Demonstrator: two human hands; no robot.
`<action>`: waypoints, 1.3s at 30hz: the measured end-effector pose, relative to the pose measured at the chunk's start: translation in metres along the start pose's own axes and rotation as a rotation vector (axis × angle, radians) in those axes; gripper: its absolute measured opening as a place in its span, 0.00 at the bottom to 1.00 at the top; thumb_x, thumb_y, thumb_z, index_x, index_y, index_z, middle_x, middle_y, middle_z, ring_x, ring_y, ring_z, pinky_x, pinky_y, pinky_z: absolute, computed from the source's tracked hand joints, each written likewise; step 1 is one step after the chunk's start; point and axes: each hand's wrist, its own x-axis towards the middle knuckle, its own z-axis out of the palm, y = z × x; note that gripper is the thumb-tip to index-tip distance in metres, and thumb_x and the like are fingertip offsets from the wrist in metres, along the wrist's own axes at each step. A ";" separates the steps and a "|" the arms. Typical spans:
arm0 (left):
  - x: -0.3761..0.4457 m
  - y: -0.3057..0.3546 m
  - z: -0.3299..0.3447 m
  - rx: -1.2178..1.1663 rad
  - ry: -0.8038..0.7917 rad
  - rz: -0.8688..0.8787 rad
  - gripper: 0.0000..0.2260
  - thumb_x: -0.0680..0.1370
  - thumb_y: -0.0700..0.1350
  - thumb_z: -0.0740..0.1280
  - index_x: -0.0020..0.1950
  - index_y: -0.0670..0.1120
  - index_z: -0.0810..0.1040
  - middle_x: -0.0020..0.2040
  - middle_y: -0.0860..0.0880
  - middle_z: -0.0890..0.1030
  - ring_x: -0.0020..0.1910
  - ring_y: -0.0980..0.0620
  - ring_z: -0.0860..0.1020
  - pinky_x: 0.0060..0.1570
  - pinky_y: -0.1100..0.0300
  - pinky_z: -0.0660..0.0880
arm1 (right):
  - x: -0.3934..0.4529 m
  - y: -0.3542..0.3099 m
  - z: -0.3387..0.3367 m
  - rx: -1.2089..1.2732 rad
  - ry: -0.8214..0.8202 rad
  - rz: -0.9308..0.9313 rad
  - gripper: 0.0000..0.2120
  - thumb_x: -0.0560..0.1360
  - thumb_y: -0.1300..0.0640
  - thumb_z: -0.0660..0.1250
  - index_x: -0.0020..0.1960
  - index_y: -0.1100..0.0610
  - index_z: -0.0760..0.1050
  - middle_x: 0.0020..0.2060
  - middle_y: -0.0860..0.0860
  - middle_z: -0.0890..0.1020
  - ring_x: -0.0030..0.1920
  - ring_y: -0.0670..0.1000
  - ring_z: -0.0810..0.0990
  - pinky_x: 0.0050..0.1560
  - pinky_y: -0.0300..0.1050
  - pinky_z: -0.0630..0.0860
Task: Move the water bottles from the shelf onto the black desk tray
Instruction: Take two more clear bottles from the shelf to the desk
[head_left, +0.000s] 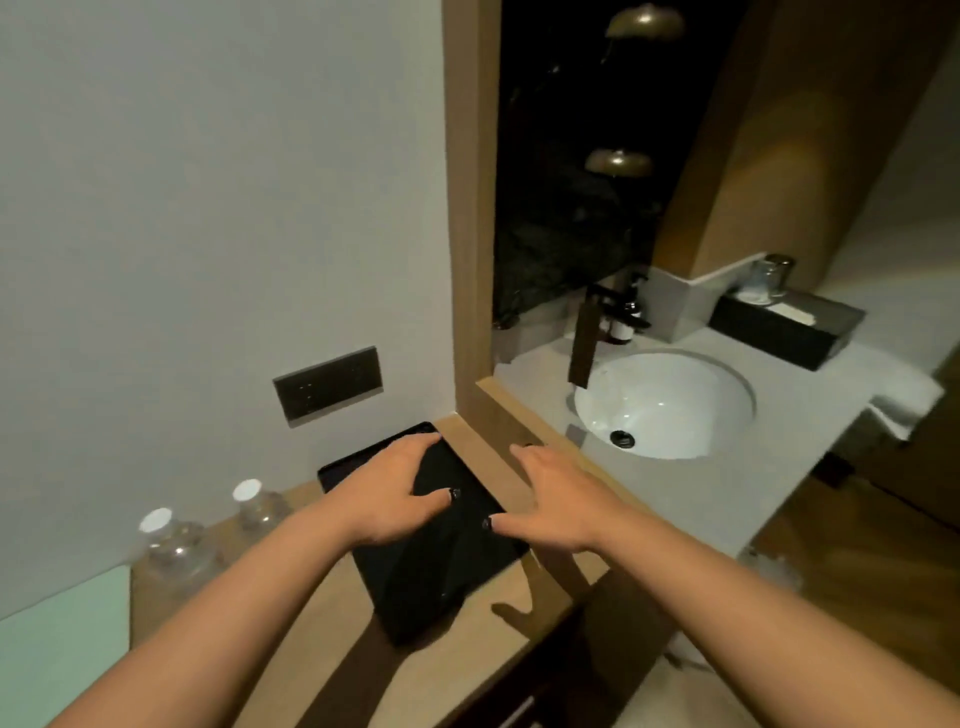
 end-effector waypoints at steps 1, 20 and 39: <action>0.003 0.021 0.010 -0.002 -0.015 0.029 0.34 0.76 0.56 0.66 0.77 0.51 0.57 0.76 0.49 0.64 0.73 0.51 0.64 0.72 0.52 0.63 | -0.015 0.019 -0.007 -0.025 0.007 0.028 0.46 0.67 0.32 0.64 0.77 0.53 0.52 0.75 0.51 0.61 0.75 0.54 0.58 0.71 0.52 0.63; 0.063 0.310 0.207 0.192 -0.386 0.570 0.33 0.79 0.54 0.62 0.79 0.47 0.51 0.79 0.46 0.53 0.79 0.49 0.46 0.75 0.55 0.50 | -0.255 0.271 -0.065 -0.065 0.110 0.523 0.42 0.72 0.33 0.60 0.78 0.53 0.50 0.77 0.51 0.55 0.77 0.53 0.51 0.74 0.52 0.57; 0.298 0.455 0.300 0.136 -0.431 0.683 0.40 0.78 0.55 0.63 0.79 0.49 0.38 0.80 0.49 0.47 0.79 0.50 0.47 0.74 0.52 0.54 | -0.166 0.511 -0.126 0.137 0.135 0.816 0.39 0.74 0.37 0.62 0.77 0.50 0.51 0.77 0.50 0.54 0.77 0.51 0.54 0.73 0.51 0.61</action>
